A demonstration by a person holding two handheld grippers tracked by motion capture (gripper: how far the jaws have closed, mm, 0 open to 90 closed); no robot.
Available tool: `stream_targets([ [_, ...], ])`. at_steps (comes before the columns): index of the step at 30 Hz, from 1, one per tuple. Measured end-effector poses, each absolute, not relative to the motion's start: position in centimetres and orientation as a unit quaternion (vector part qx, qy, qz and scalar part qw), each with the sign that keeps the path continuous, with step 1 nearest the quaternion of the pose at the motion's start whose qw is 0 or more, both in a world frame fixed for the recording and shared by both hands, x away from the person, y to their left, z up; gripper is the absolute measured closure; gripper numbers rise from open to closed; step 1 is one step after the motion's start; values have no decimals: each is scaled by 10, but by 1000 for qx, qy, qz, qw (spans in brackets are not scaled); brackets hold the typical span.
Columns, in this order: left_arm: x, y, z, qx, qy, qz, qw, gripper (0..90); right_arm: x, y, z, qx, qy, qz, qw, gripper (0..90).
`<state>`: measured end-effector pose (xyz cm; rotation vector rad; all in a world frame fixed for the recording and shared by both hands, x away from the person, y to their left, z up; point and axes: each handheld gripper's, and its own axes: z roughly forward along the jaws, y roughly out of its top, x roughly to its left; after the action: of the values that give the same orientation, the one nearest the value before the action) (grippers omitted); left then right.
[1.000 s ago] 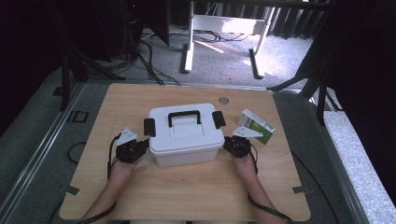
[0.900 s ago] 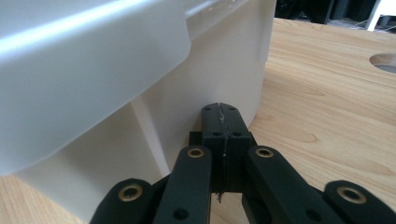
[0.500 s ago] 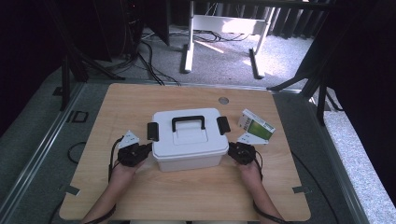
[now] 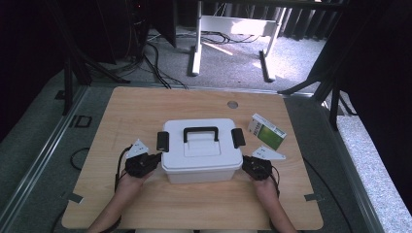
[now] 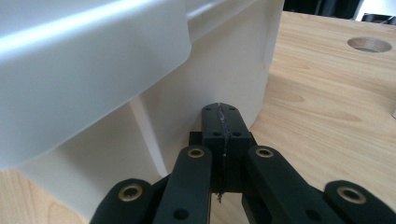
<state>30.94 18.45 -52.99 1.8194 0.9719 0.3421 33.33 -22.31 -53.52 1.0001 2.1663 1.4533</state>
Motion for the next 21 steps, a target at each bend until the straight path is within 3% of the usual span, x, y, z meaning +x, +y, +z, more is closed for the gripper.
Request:
stream_targets([
  [21,290,177,-529,769,376,126,501,900,287,-240,-533,344,772,509,164,900],
])
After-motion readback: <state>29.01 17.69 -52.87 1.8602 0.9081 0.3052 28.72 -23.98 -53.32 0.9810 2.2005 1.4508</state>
